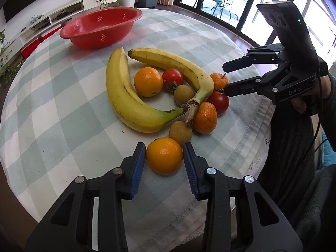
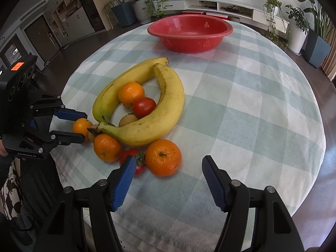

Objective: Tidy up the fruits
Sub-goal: 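Grasp the large orange with the left tool while the right tool grasps a tangerine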

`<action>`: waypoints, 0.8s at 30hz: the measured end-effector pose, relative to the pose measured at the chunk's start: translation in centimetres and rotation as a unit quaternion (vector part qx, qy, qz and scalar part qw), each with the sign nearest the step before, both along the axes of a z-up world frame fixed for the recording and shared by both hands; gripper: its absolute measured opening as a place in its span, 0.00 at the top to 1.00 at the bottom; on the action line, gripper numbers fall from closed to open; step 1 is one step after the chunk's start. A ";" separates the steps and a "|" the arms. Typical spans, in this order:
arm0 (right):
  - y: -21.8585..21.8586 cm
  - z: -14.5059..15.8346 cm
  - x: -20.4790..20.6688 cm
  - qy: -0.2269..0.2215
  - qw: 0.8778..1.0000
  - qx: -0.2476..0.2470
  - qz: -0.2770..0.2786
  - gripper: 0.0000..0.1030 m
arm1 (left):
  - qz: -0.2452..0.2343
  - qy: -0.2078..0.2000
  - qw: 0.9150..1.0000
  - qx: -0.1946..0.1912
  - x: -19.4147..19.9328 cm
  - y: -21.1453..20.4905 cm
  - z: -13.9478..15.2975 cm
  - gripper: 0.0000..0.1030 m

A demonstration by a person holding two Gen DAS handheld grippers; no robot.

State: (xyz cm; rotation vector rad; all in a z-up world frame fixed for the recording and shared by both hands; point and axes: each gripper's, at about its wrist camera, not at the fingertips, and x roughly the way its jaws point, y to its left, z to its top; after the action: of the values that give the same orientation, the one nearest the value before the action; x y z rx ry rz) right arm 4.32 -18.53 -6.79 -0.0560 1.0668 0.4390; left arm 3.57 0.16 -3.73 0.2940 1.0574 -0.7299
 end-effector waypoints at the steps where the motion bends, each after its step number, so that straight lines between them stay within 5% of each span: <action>1: -0.1 -0.1 0.2 0.001 1.000 0.001 0.000 0.34 | 0.000 0.000 1.000 0.001 -0.1 0.0 0.0 0.66; 12: -0.5 -0.8 1.2 0.031 0.999 0.018 -0.001 0.42 | 0.002 0.007 1.000 0.023 -0.3 -0.5 -0.9 0.66; 24: 1.4 -1.6 1.8 0.024 0.999 -0.018 0.019 0.48 | 0.021 0.014 0.999 0.019 -0.4 -0.2 -1.4 0.66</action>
State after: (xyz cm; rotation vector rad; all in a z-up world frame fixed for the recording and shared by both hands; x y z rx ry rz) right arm 6.09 -17.16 -8.44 -0.0989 1.1225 0.4566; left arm 3.16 -0.07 -5.08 0.2944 1.1017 -0.6782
